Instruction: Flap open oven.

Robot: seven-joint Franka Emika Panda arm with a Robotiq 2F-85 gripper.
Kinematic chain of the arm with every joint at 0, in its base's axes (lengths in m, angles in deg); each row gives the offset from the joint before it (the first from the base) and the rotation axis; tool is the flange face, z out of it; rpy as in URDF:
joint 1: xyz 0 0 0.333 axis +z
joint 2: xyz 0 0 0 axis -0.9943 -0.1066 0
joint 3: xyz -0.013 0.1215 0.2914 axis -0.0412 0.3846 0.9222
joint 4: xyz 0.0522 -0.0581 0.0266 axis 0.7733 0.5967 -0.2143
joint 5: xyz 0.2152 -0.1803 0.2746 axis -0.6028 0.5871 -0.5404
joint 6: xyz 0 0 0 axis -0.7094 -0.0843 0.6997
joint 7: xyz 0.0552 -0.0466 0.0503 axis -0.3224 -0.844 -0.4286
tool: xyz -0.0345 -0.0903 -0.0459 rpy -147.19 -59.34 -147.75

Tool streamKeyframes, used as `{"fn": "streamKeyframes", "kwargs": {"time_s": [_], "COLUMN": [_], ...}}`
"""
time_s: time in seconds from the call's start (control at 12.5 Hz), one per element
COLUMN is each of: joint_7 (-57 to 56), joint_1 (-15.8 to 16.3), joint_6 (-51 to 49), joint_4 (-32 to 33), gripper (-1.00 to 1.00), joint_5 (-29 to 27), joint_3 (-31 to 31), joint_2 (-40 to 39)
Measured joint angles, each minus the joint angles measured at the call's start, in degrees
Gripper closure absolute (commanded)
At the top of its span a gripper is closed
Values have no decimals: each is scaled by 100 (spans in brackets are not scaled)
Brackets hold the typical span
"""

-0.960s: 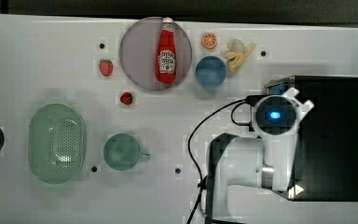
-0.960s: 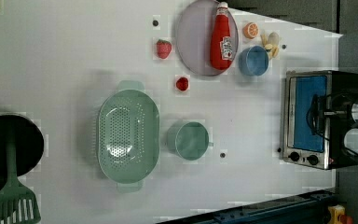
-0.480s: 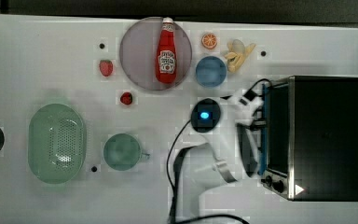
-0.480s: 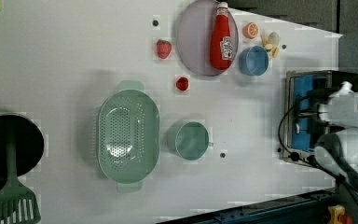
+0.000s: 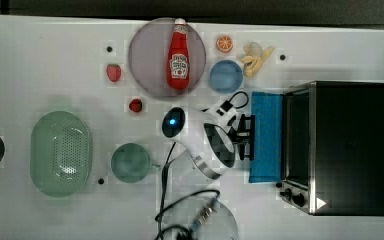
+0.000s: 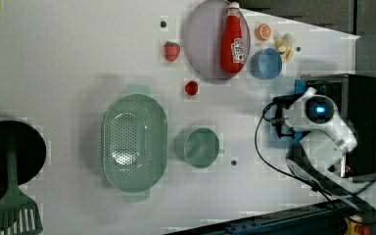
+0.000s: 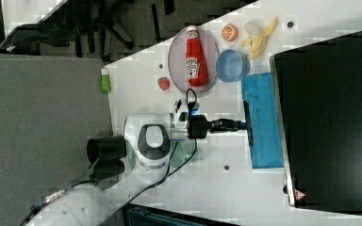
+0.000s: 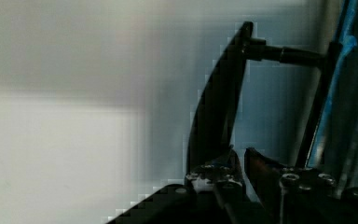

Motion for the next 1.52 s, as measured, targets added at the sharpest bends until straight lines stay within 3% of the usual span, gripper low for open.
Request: {"fn": "streamKeyframes", "kwargs": {"time_s": [0.24,0.48,0.72,0.96,1.2,1.52], "joint_7": [241,398,418,429,505,684], "joint_1": [66,122,73,80,70,44], "joint_6": [171,157,224,154,-1055,-3184], "joint_4": [-190,-269,-269,-347,-850,-2244], "gripper": [65,65,65,65,65,65], "joint_5": [50,-179,-1460,-2911,-4431,-4560], "joint_3": [57,-15,-29,-8,-29,-118], "joint_2": [-558,-527,-102,818,1859,2846]}}
